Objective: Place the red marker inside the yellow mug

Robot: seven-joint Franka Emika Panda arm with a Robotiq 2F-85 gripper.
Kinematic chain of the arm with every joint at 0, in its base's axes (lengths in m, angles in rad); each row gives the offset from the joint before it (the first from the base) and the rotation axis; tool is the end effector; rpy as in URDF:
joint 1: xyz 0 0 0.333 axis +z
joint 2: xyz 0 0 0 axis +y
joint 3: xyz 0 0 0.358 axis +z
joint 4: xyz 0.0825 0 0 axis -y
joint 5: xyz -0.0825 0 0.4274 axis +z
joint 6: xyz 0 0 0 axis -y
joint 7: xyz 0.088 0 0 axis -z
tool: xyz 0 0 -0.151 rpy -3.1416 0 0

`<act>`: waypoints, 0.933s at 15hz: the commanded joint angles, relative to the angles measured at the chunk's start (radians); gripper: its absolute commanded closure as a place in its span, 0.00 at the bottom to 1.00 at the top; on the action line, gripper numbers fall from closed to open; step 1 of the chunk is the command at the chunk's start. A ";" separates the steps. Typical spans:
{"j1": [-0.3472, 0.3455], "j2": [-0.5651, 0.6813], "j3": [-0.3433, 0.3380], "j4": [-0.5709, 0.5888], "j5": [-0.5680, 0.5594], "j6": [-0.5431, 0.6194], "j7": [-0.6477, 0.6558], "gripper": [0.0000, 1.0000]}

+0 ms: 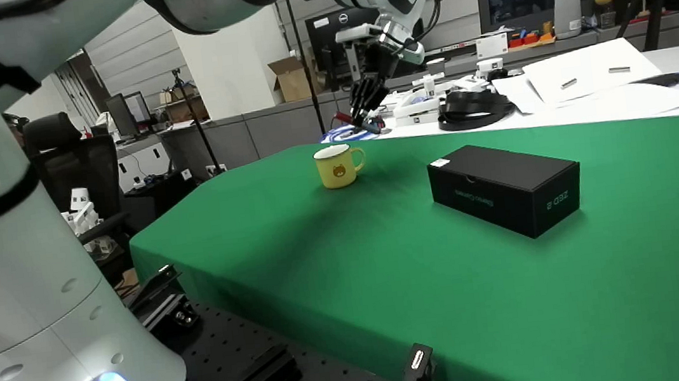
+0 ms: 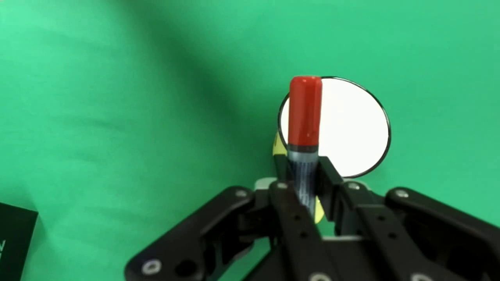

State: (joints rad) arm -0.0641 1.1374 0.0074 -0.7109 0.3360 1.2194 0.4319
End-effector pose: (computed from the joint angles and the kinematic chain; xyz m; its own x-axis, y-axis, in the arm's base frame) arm 0.7802 0.0100 0.2065 0.6826 -0.3300 -0.6521 -0.4771 -0.8771 -0.0556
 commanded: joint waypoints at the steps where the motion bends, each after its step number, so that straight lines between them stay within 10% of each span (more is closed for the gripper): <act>1: -0.005 0.026 0.025 0.061 0.039 -0.032 0.036 0.95; 14: -0.025 0.031 0.074 0.087 0.158 -0.241 0.124 0.95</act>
State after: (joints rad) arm -0.0663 1.1382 0.0475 -0.6827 0.4618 1.0650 0.4812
